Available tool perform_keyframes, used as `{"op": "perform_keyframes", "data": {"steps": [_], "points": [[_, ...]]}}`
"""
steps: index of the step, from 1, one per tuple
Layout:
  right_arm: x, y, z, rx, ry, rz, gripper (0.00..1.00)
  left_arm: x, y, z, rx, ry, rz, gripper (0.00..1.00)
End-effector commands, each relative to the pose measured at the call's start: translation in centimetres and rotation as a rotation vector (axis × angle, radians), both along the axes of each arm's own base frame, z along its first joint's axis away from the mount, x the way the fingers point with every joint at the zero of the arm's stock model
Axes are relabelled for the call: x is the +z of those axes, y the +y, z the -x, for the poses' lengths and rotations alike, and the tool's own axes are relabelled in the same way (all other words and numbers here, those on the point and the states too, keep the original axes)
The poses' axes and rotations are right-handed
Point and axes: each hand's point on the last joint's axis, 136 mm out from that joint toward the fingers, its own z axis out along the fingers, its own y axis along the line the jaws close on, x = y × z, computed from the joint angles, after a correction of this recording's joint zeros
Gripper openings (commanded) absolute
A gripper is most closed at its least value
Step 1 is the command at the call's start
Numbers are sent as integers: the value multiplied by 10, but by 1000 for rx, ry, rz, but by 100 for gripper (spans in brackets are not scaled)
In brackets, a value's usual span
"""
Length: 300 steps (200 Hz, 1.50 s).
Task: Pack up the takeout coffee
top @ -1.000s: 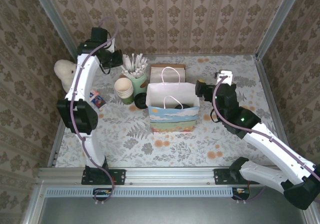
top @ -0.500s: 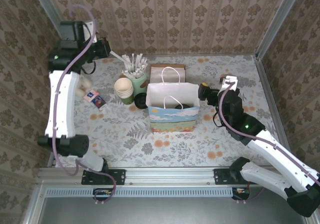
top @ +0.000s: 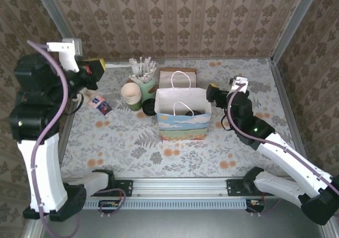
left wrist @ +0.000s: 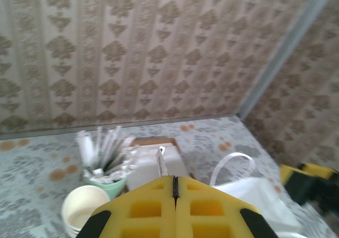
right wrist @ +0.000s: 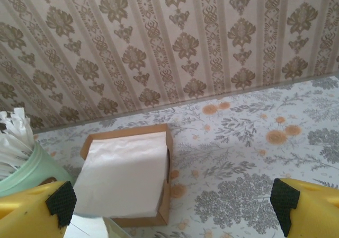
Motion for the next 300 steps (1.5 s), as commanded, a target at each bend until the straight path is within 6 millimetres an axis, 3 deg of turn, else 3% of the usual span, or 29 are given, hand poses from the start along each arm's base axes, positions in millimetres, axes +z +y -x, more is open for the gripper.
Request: {"op": "perform_keyframes", "data": {"steps": [1, 21, 46, 69, 87, 117, 148, 171, 208, 231, 246, 264, 300], "points": [[20, -4, 1, -9, -14, 4, 97, -7, -21, 29, -173, 26, 14, 0], [18, -6, 2, -19, -5, -7, 97, -11, -35, 42, -292, 37, 37, 0], [18, -6, 5, -23, 1, -49, 97, -34, -31, 28, -254, 121, -19, 0], [17, -8, 9, -22, 20, -48, 97, -48, -46, 33, -380, 159, -33, 0], [17, -11, 13, -28, 34, -60, 97, -63, -43, 27, -351, 191, -110, 0], [15, -17, 21, -42, 33, -84, 97, -74, -59, 31, -461, 210, -156, 0], [13, -20, 24, -51, 26, -121, 97, -106, -75, 27, -498, 280, -315, 0], [11, 1, 20, 63, 85, -57, 97, -129, -100, 29, -569, 313, -441, 0], [-5, 31, 9, 174, 213, -4, 98, -170, -116, 13, -554, 405, -624, 0], [-9, 42, 7, 218, 230, -26, 98, -189, -137, 7, -590, 440, -667, 0], [-8, 43, 7, 221, 232, -41, 98, -199, -156, 5, -634, 457, -671, 16], [-9, 44, 10, 230, 244, -48, 98, -206, -174, 5, -694, 485, -674, 28], [-24, 38, 20, 230, 287, -36, 99, -198, -183, -6, -675, 435, -642, 56]]}}
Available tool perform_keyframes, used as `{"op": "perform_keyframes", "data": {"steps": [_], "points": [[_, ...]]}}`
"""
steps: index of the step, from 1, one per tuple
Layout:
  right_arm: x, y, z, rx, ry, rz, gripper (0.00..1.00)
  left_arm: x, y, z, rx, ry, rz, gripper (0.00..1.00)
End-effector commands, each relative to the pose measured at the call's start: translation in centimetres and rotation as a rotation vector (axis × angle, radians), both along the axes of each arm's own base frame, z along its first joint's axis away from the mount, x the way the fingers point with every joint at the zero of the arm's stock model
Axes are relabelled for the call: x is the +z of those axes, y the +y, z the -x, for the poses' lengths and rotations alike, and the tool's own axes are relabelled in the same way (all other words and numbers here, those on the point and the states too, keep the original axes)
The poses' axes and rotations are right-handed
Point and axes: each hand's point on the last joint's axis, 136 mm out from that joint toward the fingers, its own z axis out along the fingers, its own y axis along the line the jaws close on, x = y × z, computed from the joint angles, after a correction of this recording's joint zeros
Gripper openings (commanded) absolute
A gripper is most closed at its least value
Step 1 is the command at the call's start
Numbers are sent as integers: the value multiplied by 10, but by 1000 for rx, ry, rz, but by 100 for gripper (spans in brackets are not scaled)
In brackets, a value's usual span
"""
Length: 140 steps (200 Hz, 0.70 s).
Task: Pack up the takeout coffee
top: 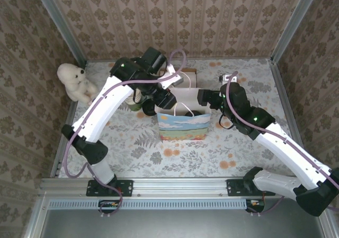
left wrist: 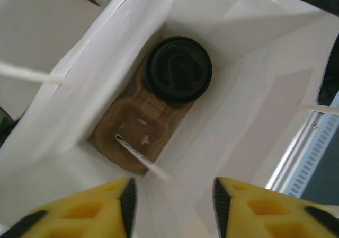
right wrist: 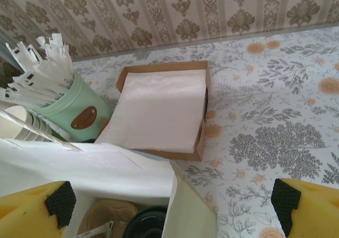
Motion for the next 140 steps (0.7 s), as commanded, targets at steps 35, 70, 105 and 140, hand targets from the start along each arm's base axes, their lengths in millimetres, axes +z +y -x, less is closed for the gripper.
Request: {"op": "perform_keyframes", "data": {"steps": [35, 70, 105, 140], "points": [[-16, 8, 19, 87, 81, -36, 99, 33, 6, -19, 107, -146, 163, 90], [-26, 42, 23, 224, 166, -115, 99, 59, -10, -17, 112, -263, 487, 100], [-42, 67, 19, 242, 260, -176, 98, 77, 42, -54, 539, -478, 680, 100], [-47, 99, 15, 307, 267, -167, 98, 43, 116, -71, 945, -477, 686, 100]]}}
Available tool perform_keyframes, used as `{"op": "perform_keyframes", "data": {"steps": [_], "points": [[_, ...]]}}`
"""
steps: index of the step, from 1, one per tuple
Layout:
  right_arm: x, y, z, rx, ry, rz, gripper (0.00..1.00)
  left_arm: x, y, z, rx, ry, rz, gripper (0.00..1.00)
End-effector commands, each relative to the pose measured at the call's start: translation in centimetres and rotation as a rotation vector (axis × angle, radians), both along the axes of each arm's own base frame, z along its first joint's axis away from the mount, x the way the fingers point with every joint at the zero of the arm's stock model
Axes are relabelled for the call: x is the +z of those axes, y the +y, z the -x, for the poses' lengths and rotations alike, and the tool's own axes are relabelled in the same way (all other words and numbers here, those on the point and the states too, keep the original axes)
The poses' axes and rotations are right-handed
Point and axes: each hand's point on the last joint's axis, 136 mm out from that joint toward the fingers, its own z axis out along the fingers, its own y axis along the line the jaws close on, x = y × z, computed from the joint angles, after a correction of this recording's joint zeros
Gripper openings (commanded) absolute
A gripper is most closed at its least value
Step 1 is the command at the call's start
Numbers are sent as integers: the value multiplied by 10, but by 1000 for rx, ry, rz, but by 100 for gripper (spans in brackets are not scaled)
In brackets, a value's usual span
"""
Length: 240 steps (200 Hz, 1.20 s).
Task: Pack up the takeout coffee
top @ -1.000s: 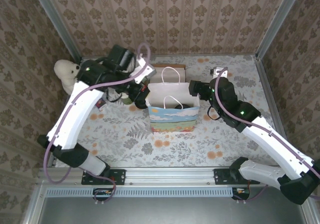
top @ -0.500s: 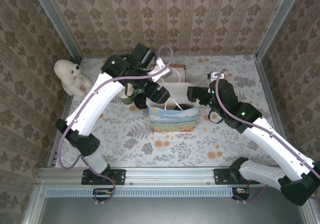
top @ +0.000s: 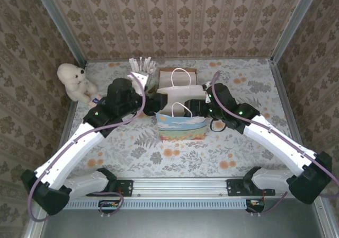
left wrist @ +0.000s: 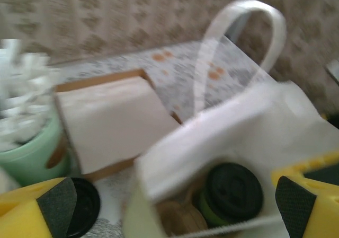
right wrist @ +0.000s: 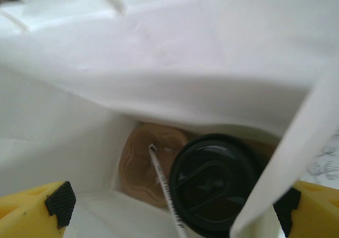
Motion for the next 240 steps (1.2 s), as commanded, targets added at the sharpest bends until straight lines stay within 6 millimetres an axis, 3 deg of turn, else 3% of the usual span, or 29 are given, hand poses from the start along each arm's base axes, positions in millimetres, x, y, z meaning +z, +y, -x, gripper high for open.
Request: {"op": "perform_keyframes", "data": {"steps": [1, 18, 33, 46, 49, 59, 84, 128, 135, 153, 178, 209, 226, 240], "points": [[21, 29, -3, 56, -26, -73, 98, 22, 54, -29, 349, -33, 213, 100], [21, 47, -4, 87, -19, -76, 98, -6, 88, -29, 487, 71, 253, 100], [24, 64, -5, 97, -14, -102, 99, -20, 107, -25, 539, 114, 314, 100], [29, 78, -7, 97, -11, -141, 99, -22, 114, -18, 551, 113, 365, 100], [33, 80, -8, 99, -17, -156, 99, -22, 124, -19, 585, 106, 377, 100], [25, 94, -12, 106, 1, -167, 99, -26, 137, -16, 640, 108, 397, 100], [30, 103, -18, 121, -12, -168, 99, -25, 167, -9, 765, 83, 412, 100], [56, 56, -23, 96, -91, -19, 100, -18, 180, -10, 796, 76, 399, 100], [68, 43, -21, 85, -124, -31, 100, -18, 179, -12, 793, 81, 402, 100], [66, 13, -34, 19, -165, 9, 100, -25, 171, -20, 772, 109, 422, 100], [40, -36, -59, -138, -169, 99, 100, -47, 166, -27, 807, 213, 442, 100], [-14, -83, -89, -278, -71, 138, 100, -64, 226, -1, 1097, 235, 273, 100], [-45, -92, -104, -279, 4, 170, 100, -66, 239, 9, 1107, 221, 254, 100], [-55, -87, -115, -238, 28, 197, 96, -82, 247, 22, 1148, 261, 261, 100]]}}
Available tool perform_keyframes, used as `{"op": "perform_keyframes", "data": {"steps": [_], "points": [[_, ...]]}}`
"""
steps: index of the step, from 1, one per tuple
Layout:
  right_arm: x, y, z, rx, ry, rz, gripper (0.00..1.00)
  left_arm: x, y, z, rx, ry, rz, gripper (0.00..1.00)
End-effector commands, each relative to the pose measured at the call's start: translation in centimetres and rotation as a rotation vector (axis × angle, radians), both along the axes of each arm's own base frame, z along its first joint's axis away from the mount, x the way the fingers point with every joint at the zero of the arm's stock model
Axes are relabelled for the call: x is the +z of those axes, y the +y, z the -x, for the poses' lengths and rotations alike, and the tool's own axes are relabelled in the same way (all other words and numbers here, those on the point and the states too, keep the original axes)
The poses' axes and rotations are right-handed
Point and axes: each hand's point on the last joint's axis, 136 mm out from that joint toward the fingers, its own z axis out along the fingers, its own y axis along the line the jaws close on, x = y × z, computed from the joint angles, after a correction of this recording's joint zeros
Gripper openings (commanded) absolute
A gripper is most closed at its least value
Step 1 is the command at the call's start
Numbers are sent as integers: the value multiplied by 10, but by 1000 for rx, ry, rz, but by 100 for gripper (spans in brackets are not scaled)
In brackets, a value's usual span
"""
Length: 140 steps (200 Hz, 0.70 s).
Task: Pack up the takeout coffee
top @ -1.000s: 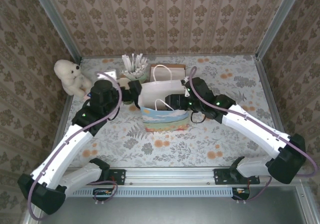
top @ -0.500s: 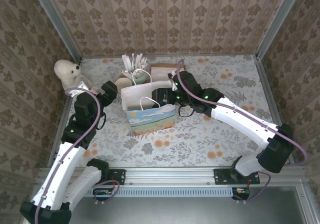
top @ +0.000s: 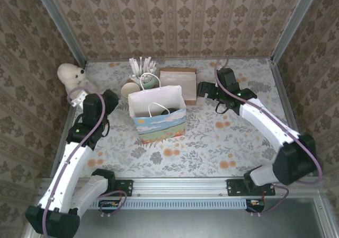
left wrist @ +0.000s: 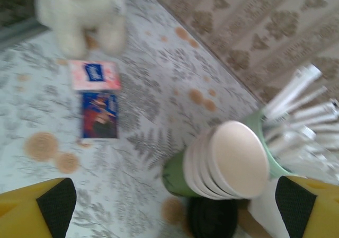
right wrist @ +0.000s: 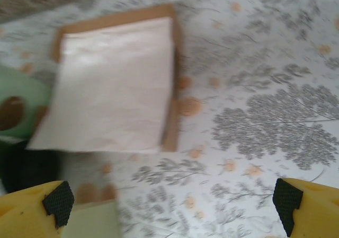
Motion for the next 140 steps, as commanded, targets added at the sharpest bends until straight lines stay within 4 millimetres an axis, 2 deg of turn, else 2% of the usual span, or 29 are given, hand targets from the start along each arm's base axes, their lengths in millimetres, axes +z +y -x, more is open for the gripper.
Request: {"op": "perform_keyframes", "data": {"steps": [1, 13, 28, 48, 66, 92, 140], "points": [[-21, 2, -16, 44, 41, 46, 96, -13, 27, 29, 104, 55, -22, 100], [-28, 12, -23, 71, 83, 40, 92, -37, 30, 39, 141, 102, 35, 100], [-36, 22, -30, 26, 140, -12, 88, -71, 22, 43, 147, 148, 131, 100], [-42, 41, -36, -66, 194, -212, 86, -113, 7, 40, 151, 204, 264, 100], [-39, 59, -42, -133, 185, -377, 89, -140, 2, 39, 175, 259, 309, 100], [-49, 62, -43, -291, 227, -463, 90, -157, -8, 32, 139, 308, 336, 100], [-68, 78, -44, -426, 247, -622, 92, -168, -39, 18, -11, 362, 392, 100]]}}
